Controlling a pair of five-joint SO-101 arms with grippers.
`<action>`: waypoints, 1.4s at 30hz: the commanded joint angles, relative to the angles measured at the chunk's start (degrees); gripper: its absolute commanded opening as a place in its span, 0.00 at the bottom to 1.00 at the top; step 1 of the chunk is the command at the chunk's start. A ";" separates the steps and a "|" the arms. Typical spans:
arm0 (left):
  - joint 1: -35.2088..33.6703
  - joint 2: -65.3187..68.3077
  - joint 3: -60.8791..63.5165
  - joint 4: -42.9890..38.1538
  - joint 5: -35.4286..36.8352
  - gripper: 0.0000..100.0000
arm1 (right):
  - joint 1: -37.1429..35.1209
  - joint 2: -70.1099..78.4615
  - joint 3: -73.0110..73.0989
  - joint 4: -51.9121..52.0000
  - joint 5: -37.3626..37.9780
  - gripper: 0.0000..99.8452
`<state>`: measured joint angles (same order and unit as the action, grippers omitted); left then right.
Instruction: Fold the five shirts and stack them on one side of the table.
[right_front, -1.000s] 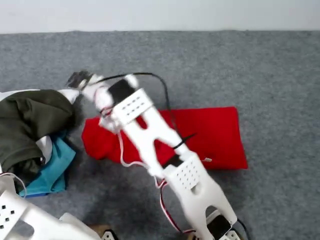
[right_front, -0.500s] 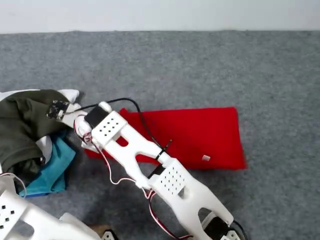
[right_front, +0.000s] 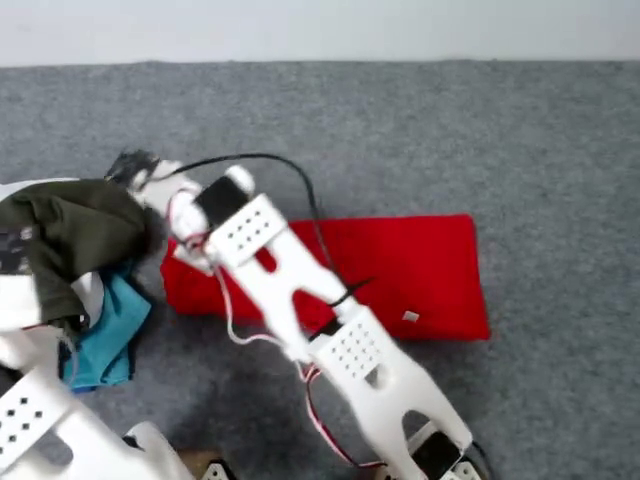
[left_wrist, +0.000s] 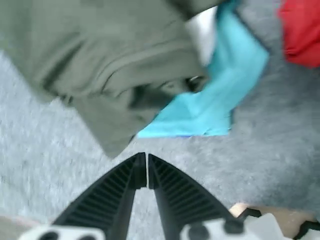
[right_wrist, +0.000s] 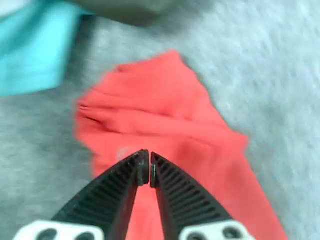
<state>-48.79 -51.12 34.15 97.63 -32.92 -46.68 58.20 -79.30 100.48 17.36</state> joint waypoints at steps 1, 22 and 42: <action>7.21 -0.44 0.75 -2.99 0.70 0.02 | 2.95 -8.48 9.93 2.68 -1.41 0.01; 33.23 40.18 -9.27 -12.31 5.01 0.09 | 18.95 -34.24 67.16 1.54 -1.32 0.01; 34.02 64.97 -12.44 -29.36 13.27 0.09 | 27.91 -34.24 85.54 -15.16 -2.90 0.01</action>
<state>-14.59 12.53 23.87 70.73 -20.79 -21.19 26.90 4.13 86.42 15.16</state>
